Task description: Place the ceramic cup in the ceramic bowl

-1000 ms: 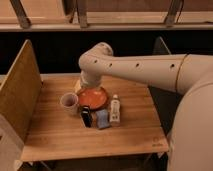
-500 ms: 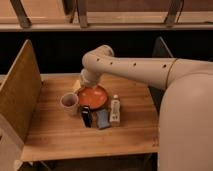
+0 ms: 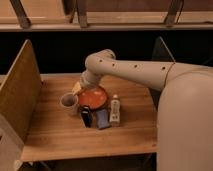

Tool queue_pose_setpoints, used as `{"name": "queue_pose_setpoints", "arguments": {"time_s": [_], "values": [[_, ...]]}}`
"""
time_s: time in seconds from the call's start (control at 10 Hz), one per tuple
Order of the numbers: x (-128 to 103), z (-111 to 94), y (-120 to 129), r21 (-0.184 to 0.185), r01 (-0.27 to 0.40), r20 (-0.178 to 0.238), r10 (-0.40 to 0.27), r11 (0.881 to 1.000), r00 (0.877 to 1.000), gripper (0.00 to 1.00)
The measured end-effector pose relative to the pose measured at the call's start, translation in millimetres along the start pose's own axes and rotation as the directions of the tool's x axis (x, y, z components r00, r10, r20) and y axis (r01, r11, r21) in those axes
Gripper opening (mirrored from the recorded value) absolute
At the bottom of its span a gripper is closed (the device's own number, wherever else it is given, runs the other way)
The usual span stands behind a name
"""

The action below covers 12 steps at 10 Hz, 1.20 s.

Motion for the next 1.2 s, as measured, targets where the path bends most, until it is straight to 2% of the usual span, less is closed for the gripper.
{"name": "queue_pose_setpoints", "arguments": {"time_s": [0.3,0.4,0.7,1.0,1.2], "values": [[-13.4,10.8,8.1,0.005,0.058,0.006,-0.058,0.998,0.998,0.65],[-20.5,19.8,15.3,-0.006,0.085,0.006,-0.085,0.996,0.996,0.65],[-31.1,42.1,23.1,-0.055,0.107,-0.01,-0.108,0.993,0.994,0.65],[-32.9,70.8,23.1,-0.11,0.08,-0.041,-0.085,0.991,0.996,0.65],[-28.2,86.2,20.7,-0.132,0.05,-0.065,-0.059,0.99,0.996,0.65]]}}
